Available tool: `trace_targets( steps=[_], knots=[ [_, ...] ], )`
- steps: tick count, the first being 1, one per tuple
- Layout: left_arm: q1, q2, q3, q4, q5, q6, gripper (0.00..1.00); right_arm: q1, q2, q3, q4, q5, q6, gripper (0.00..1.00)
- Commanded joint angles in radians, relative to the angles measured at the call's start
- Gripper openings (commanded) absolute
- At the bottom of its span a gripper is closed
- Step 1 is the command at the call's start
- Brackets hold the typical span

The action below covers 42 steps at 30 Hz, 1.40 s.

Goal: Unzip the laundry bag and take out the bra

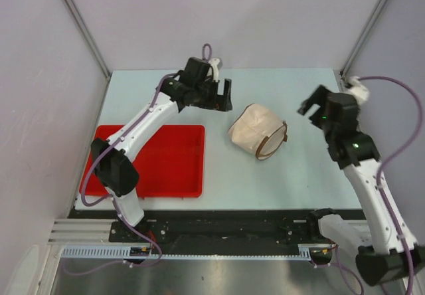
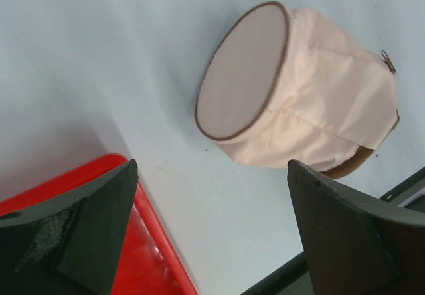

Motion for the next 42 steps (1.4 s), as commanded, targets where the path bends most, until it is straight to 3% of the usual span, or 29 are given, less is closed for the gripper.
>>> trace_targets(
  steps=[1,2,5,8,15,21,24,25,26,27,31,34,38,40,41,42],
  knots=[
    [-0.180,-0.060,0.011,0.020,-0.108,0.079,0.98,-0.253,-0.115,-0.093,-0.016,-0.153,-0.022,0.99],
    [-0.240,-0.049,0.015,0.026,-0.108,0.088,0.98,-0.387,-0.126,-0.126,-0.023,-0.259,-0.023,0.99],
    [-0.329,0.037,0.075,-0.012,-0.100,0.130,1.00,-0.526,-0.130,-0.198,-0.045,-0.443,-0.010,0.99],
    [-0.389,0.153,0.175,-0.057,-0.119,0.151,1.00,-0.534,-0.135,-0.231,-0.040,-0.477,0.012,1.00],
    [-0.412,0.317,0.355,-0.060,-0.096,0.148,0.98,-0.530,-0.112,-0.271,0.009,-0.554,0.035,0.99],
    [-0.424,0.387,0.358,-0.034,-0.056,0.136,0.89,-0.530,-0.075,-0.274,0.029,-0.580,0.041,0.98],
    [-0.426,0.379,0.301,0.031,-0.062,0.101,0.57,-0.523,-0.063,-0.285,0.065,-0.600,0.040,0.98],
    [-0.424,0.377,0.296,0.043,-0.068,0.098,0.21,-0.522,-0.058,-0.286,0.070,-0.615,0.037,0.98],
    [-0.423,0.380,0.308,0.037,-0.080,0.098,0.07,-0.520,-0.052,-0.288,0.075,-0.622,0.035,0.97],
    [-0.418,0.374,0.316,0.028,-0.080,0.104,0.00,-0.516,-0.051,-0.289,0.087,-0.631,0.026,0.97],
    [-0.360,0.255,0.223,0.095,0.060,0.167,0.00,-0.478,-0.034,-0.288,0.119,-0.719,-0.023,0.96],
    [-0.300,0.102,-0.002,0.257,0.189,0.199,0.00,-0.422,-0.008,-0.288,0.130,-0.737,-0.040,0.96],
    [-0.275,-0.058,-0.336,0.406,0.181,0.237,0.00,-0.367,0.018,-0.292,0.125,-0.715,-0.034,0.96],
    [-0.277,-0.090,-0.409,0.413,0.200,0.251,0.28,-0.352,0.018,-0.298,0.121,-0.698,-0.028,0.96],
    [-0.278,-0.106,-0.446,0.396,0.214,0.263,0.49,-0.350,0.015,-0.302,0.118,-0.691,-0.026,0.96],
    [-0.281,-0.110,-0.454,0.352,0.229,0.266,0.77,-0.350,0.006,-0.303,0.116,-0.676,-0.029,0.96]
  ],
)
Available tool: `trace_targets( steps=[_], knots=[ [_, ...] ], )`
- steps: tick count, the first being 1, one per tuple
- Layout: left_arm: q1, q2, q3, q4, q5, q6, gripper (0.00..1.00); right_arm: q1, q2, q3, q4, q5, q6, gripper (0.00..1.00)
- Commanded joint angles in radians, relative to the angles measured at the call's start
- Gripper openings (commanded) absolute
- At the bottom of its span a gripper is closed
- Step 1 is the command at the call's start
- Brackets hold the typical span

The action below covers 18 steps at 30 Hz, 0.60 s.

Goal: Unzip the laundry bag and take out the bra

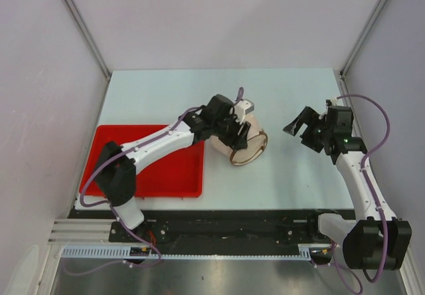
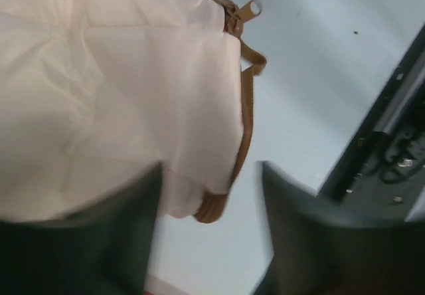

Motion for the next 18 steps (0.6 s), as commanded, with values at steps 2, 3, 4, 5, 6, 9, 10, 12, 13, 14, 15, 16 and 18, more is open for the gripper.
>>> trace_targets(
  steps=[2,3,4,5,6,9,10,12,13,14,15,16,18],
  knots=[
    [-0.032,-0.069,-0.079,-0.010,0.089,0.088,0.91,0.009,-0.025,-0.011,0.019,0.036,-0.016,0.96],
    [-0.052,-0.070,-0.066,-0.050,0.063,0.097,0.92,0.008,-0.028,-0.012,0.020,0.045,-0.015,0.97],
    [-0.066,-0.072,-0.026,-0.070,0.005,0.105,0.95,0.005,-0.033,-0.014,0.020,0.045,-0.013,0.97],
    [-0.078,-0.069,0.000,-0.087,-0.029,0.125,0.96,0.005,-0.034,-0.015,0.022,0.045,-0.010,0.97],
    [-0.102,-0.064,0.031,-0.129,-0.054,0.129,0.95,0.005,-0.033,-0.014,0.020,0.045,-0.009,0.96],
    [-0.150,-0.028,0.161,-0.194,-0.163,0.175,0.91,0.005,-0.041,-0.017,0.019,0.045,-0.001,0.97],
    [-0.159,-0.014,0.216,-0.205,-0.202,0.183,0.90,0.005,-0.044,-0.019,0.019,0.045,0.000,0.97],
    [-0.175,0.024,0.266,-0.231,-0.276,0.194,0.85,0.003,-0.056,-0.019,0.013,0.048,-0.003,0.97],
    [-0.176,0.035,0.307,-0.236,-0.319,0.194,0.85,0.003,-0.059,-0.019,0.011,0.050,-0.003,0.97],
    [-0.176,0.048,0.328,-0.242,-0.353,0.192,0.85,0.003,-0.068,-0.020,0.007,0.051,-0.003,0.97],
    [-0.176,0.073,0.348,-0.249,-0.370,0.189,0.85,0.003,-0.070,-0.022,0.004,0.054,-0.006,0.97],
    [-0.178,0.086,0.391,-0.254,-0.384,0.189,0.85,0.003,-0.070,-0.023,0.002,0.054,-0.007,0.97],
    [-0.179,0.117,0.437,-0.271,-0.401,0.185,0.87,0.002,-0.074,-0.025,-0.001,0.057,-0.007,0.97]
  ],
)
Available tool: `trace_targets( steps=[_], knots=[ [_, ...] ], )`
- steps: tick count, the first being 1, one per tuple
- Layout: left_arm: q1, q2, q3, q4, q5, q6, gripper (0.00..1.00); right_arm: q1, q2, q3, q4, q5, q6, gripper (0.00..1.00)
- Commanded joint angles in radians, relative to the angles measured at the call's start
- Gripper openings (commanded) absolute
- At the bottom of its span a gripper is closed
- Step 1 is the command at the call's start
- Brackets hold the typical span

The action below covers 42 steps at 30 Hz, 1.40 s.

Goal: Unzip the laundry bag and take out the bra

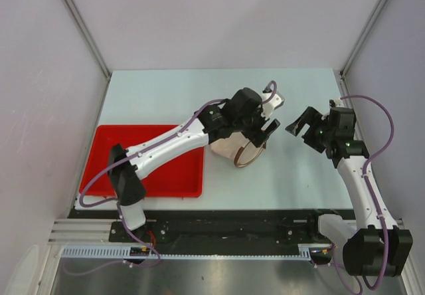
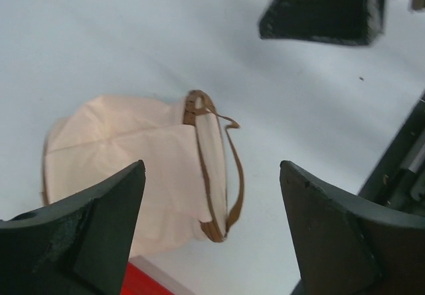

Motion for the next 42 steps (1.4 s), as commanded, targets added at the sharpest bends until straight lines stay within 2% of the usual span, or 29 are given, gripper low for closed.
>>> trace_targets(
  steps=[1,7,10,11,13,14,18,26,29,31,33,35,37,38,40,41,42],
  knots=[
    [0.004,0.104,0.148,-0.085,-0.116,0.044,0.87,-0.003,-0.025,-0.014,0.001,0.017,-0.008,0.97],
    [-0.002,0.275,0.330,-0.153,-0.197,0.053,0.86,-0.043,-0.033,-0.026,-0.001,0.017,0.011,0.97],
    [-0.008,0.361,0.401,-0.194,-0.232,0.056,0.82,-0.089,-0.044,-0.038,-0.004,-0.012,0.015,0.97],
    [-0.010,0.384,0.407,-0.210,-0.244,0.059,0.76,-0.098,-0.047,-0.038,-0.006,-0.018,0.014,0.97],
    [-0.010,0.388,0.389,-0.213,-0.275,0.051,0.70,-0.118,-0.059,-0.043,-0.015,-0.020,0.008,0.97],
    [-0.010,0.380,0.378,-0.216,-0.283,0.047,0.62,-0.121,-0.062,-0.044,-0.018,-0.018,0.005,0.97],
    [-0.011,0.342,0.334,-0.236,-0.281,0.028,0.53,-0.129,-0.059,-0.052,-0.009,-0.018,0.009,0.97],
    [-0.011,0.248,0.242,-0.271,-0.252,0.019,0.61,-0.129,-0.045,-0.058,0.014,-0.031,0.025,0.96],
    [-0.010,0.234,0.204,-0.286,-0.255,0.005,0.69,-0.128,-0.045,-0.060,0.011,-0.031,0.025,0.96],
    [-0.008,0.227,0.190,-0.296,-0.245,-0.001,0.79,-0.128,-0.048,-0.060,0.008,-0.031,0.025,0.96],
    [-0.010,0.208,0.164,-0.287,-0.231,-0.004,0.83,-0.126,-0.050,-0.063,0.007,-0.032,0.025,0.96],
    [-0.010,0.196,0.122,-0.262,-0.219,-0.004,0.82,-0.125,-0.048,-0.063,0.010,-0.032,0.026,0.96],
    [-0.010,0.184,0.108,-0.247,-0.217,-0.032,0.69,-0.123,-0.048,-0.063,0.011,-0.035,0.028,0.96],
    [-0.010,0.178,0.093,-0.241,-0.211,-0.033,0.56,-0.120,-0.047,-0.064,0.013,-0.034,0.031,0.96],
    [-0.010,0.161,0.073,-0.202,-0.211,-0.033,0.45,-0.118,-0.048,-0.063,0.016,-0.035,0.032,0.96],
    [-0.010,0.153,0.047,-0.182,-0.212,-0.030,0.34,-0.114,-0.048,-0.064,0.019,-0.035,0.032,0.96],
    [-0.010,0.147,0.038,-0.150,-0.215,-0.029,0.30,-0.111,-0.048,-0.064,0.020,-0.038,0.034,0.96]
  ],
)
